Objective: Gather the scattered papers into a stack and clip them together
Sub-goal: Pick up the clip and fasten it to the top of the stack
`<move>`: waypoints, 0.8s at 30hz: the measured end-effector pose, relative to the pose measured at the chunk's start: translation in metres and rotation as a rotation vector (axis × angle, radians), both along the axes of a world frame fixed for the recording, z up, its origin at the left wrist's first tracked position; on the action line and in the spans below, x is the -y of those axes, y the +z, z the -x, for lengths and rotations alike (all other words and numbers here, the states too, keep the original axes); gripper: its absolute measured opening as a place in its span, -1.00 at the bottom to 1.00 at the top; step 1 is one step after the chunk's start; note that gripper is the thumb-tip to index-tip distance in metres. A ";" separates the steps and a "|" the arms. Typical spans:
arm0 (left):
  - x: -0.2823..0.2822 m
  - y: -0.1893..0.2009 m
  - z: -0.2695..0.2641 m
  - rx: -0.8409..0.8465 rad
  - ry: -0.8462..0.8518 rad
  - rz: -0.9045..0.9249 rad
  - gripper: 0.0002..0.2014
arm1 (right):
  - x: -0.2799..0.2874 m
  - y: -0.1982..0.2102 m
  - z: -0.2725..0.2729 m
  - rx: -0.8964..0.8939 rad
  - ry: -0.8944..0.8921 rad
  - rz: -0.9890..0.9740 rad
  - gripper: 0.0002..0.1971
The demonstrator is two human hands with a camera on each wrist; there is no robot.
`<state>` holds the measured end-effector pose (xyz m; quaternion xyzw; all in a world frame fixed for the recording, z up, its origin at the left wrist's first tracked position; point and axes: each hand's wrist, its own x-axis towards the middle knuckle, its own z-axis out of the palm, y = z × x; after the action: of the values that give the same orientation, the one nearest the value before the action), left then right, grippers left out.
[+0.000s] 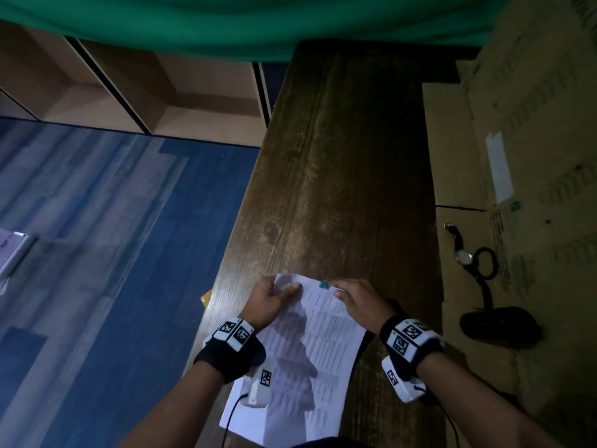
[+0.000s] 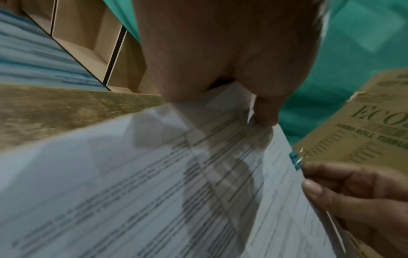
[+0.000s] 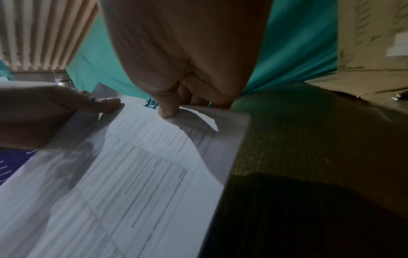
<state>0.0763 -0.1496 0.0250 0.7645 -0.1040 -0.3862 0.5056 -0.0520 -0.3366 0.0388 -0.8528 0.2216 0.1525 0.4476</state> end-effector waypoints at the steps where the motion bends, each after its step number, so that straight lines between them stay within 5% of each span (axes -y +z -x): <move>1: 0.002 0.001 -0.001 -0.008 0.035 0.015 -0.74 | -0.001 0.003 -0.002 0.017 -0.008 -0.008 -0.68; 9: 0.006 0.000 0.001 -0.040 0.111 0.024 -0.74 | -0.003 0.009 -0.005 0.138 -0.136 -0.057 -0.84; 16: 0.006 0.002 0.013 -0.003 0.086 0.030 -0.84 | 0.004 0.018 -0.017 -0.003 -0.300 -0.387 -0.80; 24: 0.007 0.008 0.015 0.043 0.094 0.042 -0.86 | 0.009 0.028 -0.011 -0.081 -0.220 -0.393 -0.76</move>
<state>0.0613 -0.1568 0.0327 0.7657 -0.0868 -0.3432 0.5370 -0.0406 -0.3458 0.0666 -0.7130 0.2971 0.1773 0.6098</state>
